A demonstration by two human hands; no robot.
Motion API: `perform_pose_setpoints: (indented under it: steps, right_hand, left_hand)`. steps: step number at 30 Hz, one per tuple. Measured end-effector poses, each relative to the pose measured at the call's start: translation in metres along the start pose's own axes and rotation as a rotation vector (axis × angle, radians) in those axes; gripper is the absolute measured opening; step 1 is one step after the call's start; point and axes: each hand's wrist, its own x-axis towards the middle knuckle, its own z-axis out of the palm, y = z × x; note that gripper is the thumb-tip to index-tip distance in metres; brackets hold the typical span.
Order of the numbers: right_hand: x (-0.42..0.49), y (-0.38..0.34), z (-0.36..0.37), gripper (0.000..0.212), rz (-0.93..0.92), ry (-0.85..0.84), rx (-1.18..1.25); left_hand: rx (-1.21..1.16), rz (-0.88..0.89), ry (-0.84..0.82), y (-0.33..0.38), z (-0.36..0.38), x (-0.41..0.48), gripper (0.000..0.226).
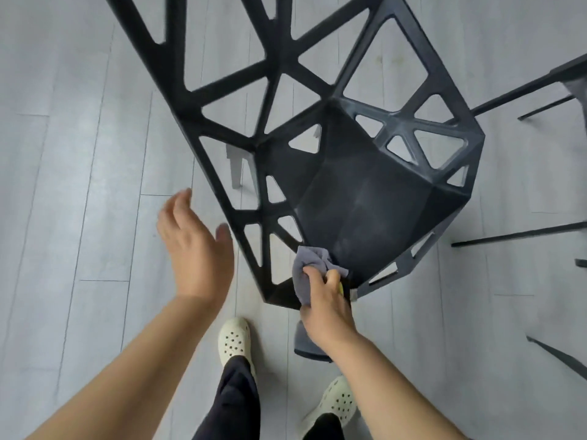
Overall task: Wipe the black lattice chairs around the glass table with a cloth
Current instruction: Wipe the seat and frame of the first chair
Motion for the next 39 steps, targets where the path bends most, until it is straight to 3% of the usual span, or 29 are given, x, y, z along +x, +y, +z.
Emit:
perform_pose_setpoints:
  steps: [4, 8, 14, 21, 23, 27, 30, 32, 35, 39]
  right_hand:
    - [0.012, -0.033, 0.009, 0.052, 0.04, 0.044, 0.101]
    - [0.027, -0.067, 0.004, 0.053, -0.013, 0.024, 0.173]
    - [0.079, -0.093, -0.016, 0.036, 0.01, 0.063, 0.412]
    - [0.144, -0.112, -0.079, 0.047, 0.005, 0.287, 0.528]
    - [0.172, -0.122, -0.098, 0.054, -0.019, 0.217, 0.402]
    - [0.191, -0.147, -0.09, 0.065, -0.025, -0.042, -0.091]
    - [0.175, -0.15, -0.075, 0.068, -0.045, -0.08, -0.172]
    - [0.163, -0.145, -0.064, 0.063, -0.023, -0.073, -0.169]
    - [0.143, -0.129, -0.05, 0.049, 0.054, -0.062, 0.098]
    - [0.106, -0.1, -0.036, 0.042, -0.018, -0.052, 0.284]
  left_hand:
    - [-0.226, -0.187, -0.244, 0.002, -0.011, 0.059, 0.042]
    - [-0.257, -0.257, -0.261, 0.001, -0.008, 0.089, 0.026]
    - [-0.22, -0.245, -0.357, -0.005, -0.012, 0.106, 0.013]
    - [-0.214, -0.256, -0.509, -0.008, -0.02, 0.124, 0.007]
    - [-0.233, -0.266, -0.533, -0.01, -0.021, 0.128, 0.007]
    - [-0.232, -0.265, -0.553, -0.014, -0.02, 0.133, 0.006]
    - [-0.264, -0.284, -0.565, -0.015, -0.021, 0.133, 0.005]
    - [-0.281, -0.294, -0.581, -0.014, -0.021, 0.134, 0.005]
    - [-0.311, -0.32, -0.592, -0.012, -0.023, 0.134, 0.005]
    - [-0.306, -0.313, -0.596, -0.008, -0.027, 0.133, 0.003]
